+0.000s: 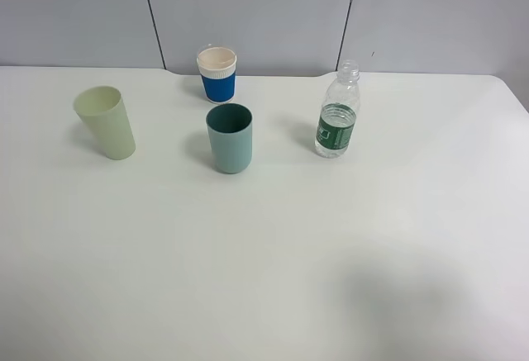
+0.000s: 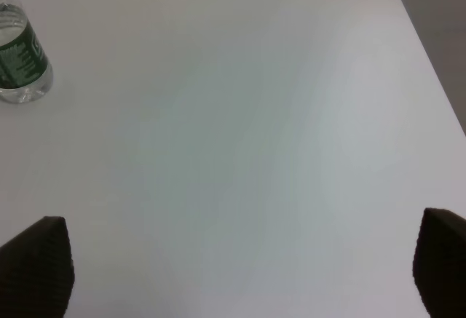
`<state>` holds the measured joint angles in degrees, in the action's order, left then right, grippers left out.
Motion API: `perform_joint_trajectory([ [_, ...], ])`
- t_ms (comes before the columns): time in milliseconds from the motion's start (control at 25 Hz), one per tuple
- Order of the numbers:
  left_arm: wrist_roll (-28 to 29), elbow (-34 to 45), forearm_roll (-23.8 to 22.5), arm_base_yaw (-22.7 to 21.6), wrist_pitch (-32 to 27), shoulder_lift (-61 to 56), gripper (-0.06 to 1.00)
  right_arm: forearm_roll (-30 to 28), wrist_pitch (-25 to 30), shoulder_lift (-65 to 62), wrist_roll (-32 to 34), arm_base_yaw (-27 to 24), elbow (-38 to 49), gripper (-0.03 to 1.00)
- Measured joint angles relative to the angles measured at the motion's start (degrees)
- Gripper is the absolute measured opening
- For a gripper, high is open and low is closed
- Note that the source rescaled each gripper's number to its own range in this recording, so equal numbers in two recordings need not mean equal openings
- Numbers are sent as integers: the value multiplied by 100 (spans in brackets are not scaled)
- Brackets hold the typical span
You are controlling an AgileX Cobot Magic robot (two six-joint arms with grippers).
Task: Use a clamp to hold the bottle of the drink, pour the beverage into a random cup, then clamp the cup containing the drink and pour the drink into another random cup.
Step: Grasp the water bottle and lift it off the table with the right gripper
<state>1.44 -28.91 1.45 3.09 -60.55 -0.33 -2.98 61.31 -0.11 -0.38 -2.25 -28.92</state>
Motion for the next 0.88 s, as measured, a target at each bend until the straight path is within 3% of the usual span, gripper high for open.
perform_joint_trajectory([
  [880,0,0,0,0,0,0,100,0,0,0,0,0,0,100],
])
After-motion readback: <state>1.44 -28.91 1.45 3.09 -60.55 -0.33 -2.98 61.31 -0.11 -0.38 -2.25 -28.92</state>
